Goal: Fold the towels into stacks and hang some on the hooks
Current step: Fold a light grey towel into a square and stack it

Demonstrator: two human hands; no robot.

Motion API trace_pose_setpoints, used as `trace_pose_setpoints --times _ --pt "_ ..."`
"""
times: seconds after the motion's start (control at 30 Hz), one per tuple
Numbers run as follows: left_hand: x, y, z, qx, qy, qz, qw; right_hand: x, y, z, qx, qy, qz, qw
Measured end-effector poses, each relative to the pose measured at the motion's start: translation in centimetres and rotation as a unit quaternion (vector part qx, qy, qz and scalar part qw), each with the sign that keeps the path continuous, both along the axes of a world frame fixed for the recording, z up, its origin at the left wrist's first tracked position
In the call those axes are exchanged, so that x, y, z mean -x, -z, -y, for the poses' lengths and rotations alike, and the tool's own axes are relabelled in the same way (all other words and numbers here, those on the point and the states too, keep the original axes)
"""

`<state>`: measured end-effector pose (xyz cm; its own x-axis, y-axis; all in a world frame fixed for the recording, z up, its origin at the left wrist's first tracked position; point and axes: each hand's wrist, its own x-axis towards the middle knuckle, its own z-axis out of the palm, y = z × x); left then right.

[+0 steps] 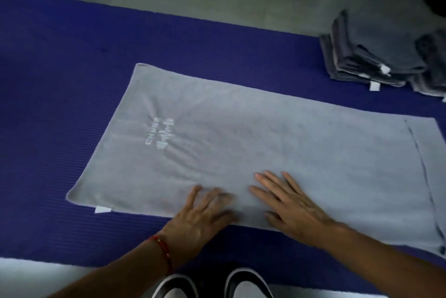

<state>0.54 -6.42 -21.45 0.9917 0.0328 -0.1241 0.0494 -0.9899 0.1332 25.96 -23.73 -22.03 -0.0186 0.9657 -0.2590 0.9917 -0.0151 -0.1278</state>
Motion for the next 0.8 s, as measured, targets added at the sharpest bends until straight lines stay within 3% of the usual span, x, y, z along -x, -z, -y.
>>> trace_pose_setpoints --times 0.23,0.4,0.53,0.7,0.8 --pt "-8.7 0.2 4.9 -0.057 0.138 0.035 0.988 -4.0 -3.1 11.0 0.069 0.161 -0.026 0.984" --pt "-12.3 0.2 7.3 -0.081 0.178 0.049 0.979 -3.8 -2.4 14.3 -0.034 0.189 -0.018 0.981" --pt "-12.3 -0.2 7.9 -0.110 0.159 0.081 0.978 -3.4 -1.8 13.5 -0.102 0.178 0.033 0.978" --pt "-12.2 -0.2 8.4 -0.048 0.041 0.047 0.997 -3.7 -2.4 11.1 -0.123 0.241 0.027 0.962" --pt "-12.1 -0.5 8.2 -0.078 0.037 0.052 0.995 -4.0 -1.5 10.5 -0.106 0.228 0.035 0.967"
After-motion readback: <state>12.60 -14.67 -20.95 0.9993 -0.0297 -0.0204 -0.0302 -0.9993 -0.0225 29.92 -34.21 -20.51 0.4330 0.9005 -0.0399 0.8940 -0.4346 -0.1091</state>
